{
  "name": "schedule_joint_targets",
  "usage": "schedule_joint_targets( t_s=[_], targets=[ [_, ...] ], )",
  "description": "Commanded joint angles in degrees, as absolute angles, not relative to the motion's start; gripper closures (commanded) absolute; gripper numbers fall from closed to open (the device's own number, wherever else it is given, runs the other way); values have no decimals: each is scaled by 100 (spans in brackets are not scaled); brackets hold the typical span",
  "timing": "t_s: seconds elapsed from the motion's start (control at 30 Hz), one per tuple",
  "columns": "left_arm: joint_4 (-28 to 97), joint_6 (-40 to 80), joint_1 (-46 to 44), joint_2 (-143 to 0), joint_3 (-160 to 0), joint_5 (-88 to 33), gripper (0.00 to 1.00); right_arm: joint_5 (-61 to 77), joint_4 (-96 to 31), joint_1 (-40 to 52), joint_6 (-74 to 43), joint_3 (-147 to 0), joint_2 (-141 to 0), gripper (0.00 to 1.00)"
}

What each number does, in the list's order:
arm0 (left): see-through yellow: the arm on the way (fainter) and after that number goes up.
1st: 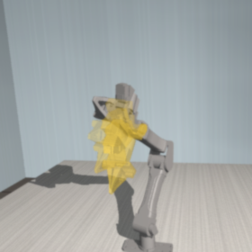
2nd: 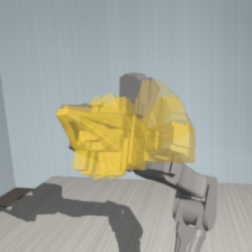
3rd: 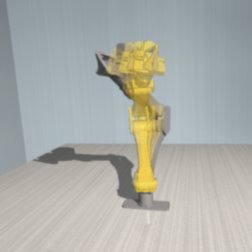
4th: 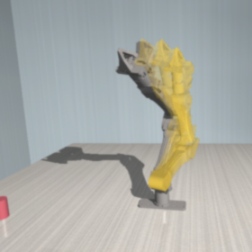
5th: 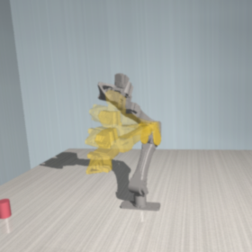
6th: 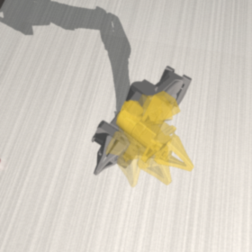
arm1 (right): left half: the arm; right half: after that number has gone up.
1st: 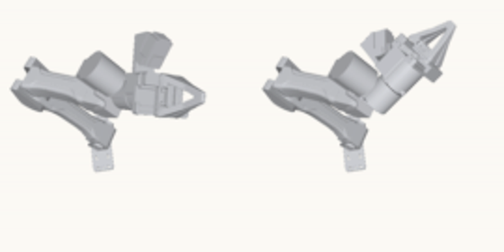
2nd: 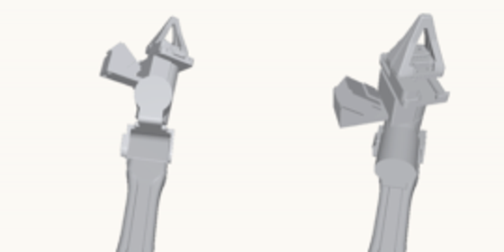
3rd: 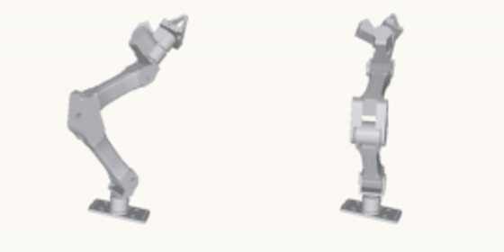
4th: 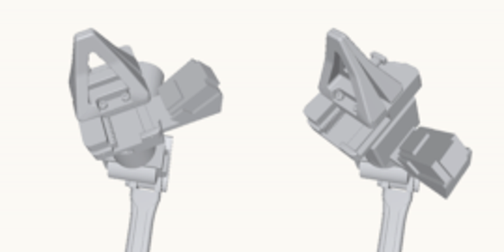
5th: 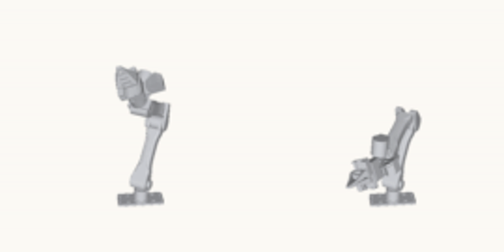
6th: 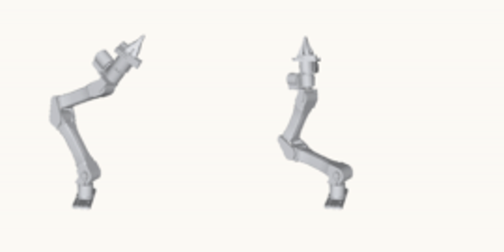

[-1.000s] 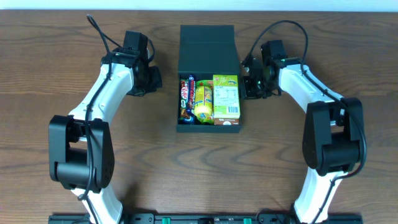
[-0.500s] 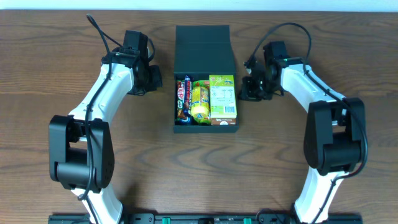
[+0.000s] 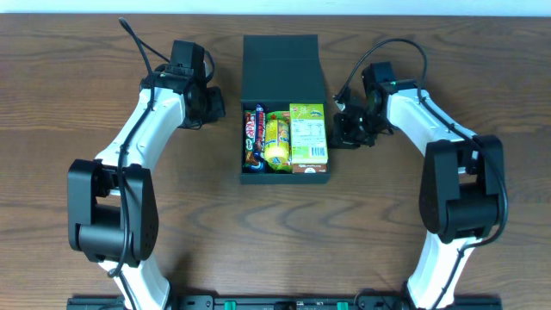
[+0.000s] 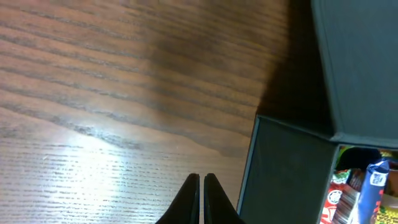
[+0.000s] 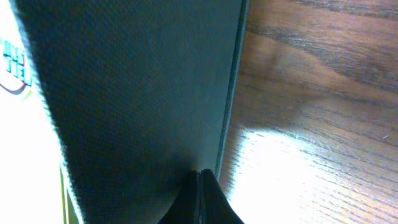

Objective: Pack container
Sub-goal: 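Move both grippers to the raised lid's edges, then push the lid down with both grippers to close the box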

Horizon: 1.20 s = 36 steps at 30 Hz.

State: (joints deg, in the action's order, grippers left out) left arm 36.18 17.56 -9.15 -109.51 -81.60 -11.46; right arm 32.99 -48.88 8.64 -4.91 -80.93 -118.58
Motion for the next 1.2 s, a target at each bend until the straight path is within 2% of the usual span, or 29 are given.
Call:
schedule_joint_targets(
  t_s=[0.0, 0.3, 0.4, 0.73, 0.87, 1.17],
  targets=[
    [3564, 1671, -891, -10938, -8176, -1146, 94, 3815, -4910, 919, -357, -8132, -11915, 99],
    [3404, 1671, -891, -10938, -8176, -1146, 94, 3793, -4812, 897, -362, -8132, -11915, 98],
    [3286, 1671, -891, -10938, -8176, -1144, 95, 3354, -4447, 803, -687, -8154, -11915, 98],
    [2536, 1848, -878, -11432, -8237, -1413, 95, 3201, -2659, 515, -1540, -8158, -11935, 99],
    [2508, 1999, -749, -12018, -8888, -1927, 95, 3409, -2263, 438, -1865, -8276, -12245, 99],
    [3564, 2145, -705, -13268, -10569, -2622, 94, 4073, -2593, 421, -1868, -9284, -13135, 99]
  ],
)
